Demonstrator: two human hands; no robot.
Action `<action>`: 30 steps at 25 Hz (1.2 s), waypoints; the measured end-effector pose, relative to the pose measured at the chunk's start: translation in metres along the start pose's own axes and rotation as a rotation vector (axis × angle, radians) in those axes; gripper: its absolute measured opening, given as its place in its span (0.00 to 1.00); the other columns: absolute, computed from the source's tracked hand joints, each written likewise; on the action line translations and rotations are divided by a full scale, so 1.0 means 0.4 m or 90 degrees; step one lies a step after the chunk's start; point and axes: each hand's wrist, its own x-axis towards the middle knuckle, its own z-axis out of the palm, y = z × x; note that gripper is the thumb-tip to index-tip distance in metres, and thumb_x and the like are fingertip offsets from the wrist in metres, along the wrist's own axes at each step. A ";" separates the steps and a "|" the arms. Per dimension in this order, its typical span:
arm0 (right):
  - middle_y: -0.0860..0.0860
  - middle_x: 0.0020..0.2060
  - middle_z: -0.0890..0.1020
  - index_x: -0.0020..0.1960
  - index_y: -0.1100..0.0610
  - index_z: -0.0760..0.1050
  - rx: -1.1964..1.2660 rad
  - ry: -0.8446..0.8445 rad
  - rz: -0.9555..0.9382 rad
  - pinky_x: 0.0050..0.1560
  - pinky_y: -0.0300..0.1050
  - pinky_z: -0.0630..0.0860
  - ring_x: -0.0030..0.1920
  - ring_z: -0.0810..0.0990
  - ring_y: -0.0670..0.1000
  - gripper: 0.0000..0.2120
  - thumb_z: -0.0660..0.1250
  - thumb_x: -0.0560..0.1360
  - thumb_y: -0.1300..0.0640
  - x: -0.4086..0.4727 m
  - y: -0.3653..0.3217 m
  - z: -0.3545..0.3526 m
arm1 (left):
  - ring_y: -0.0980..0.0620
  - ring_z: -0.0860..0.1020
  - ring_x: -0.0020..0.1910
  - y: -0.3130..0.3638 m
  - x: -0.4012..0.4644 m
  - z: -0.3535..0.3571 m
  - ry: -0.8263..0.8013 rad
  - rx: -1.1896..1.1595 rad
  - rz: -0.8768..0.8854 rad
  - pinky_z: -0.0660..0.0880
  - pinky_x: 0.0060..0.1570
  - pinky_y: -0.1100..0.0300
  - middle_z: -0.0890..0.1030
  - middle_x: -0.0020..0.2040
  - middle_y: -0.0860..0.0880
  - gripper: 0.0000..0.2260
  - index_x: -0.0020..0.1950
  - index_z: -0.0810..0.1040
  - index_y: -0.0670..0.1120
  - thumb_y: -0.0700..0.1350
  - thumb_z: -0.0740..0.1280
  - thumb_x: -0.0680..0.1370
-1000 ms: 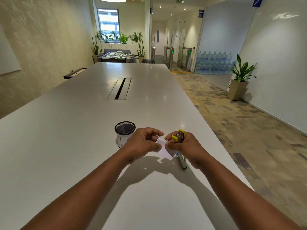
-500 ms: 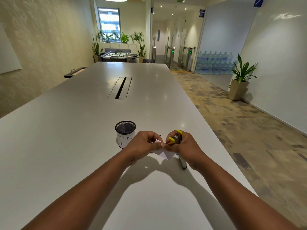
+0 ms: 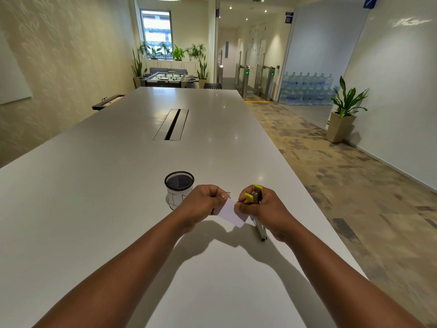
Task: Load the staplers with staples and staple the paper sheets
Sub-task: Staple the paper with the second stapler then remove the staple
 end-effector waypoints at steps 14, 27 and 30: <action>0.57 0.40 0.85 0.45 0.51 0.81 -0.067 0.073 -0.016 0.43 0.45 0.77 0.39 0.81 0.49 0.05 0.75 0.71 0.56 -0.016 0.057 -0.007 | 0.55 0.69 0.28 -0.040 0.011 0.012 0.080 0.027 0.002 0.72 0.39 0.58 0.72 0.28 0.52 0.09 0.41 0.77 0.45 0.42 0.64 0.81; 0.45 0.29 0.79 0.46 0.57 0.75 -0.003 0.212 0.001 0.31 0.36 0.75 0.30 0.77 0.45 0.10 0.76 0.73 0.62 0.000 0.062 -0.013 | 0.53 0.79 0.38 -0.068 0.000 -0.007 -0.015 -0.086 0.038 0.80 0.41 0.60 0.82 0.38 0.51 0.11 0.43 0.83 0.48 0.31 0.73 0.73; 0.47 0.32 0.82 0.51 0.54 0.73 0.045 0.206 0.042 0.30 0.36 0.76 0.29 0.78 0.43 0.13 0.76 0.74 0.59 -0.002 0.057 -0.014 | 0.56 0.80 0.38 -0.074 0.002 -0.004 0.035 -0.111 0.036 0.79 0.42 0.61 0.81 0.39 0.52 0.11 0.44 0.85 0.47 0.31 0.73 0.74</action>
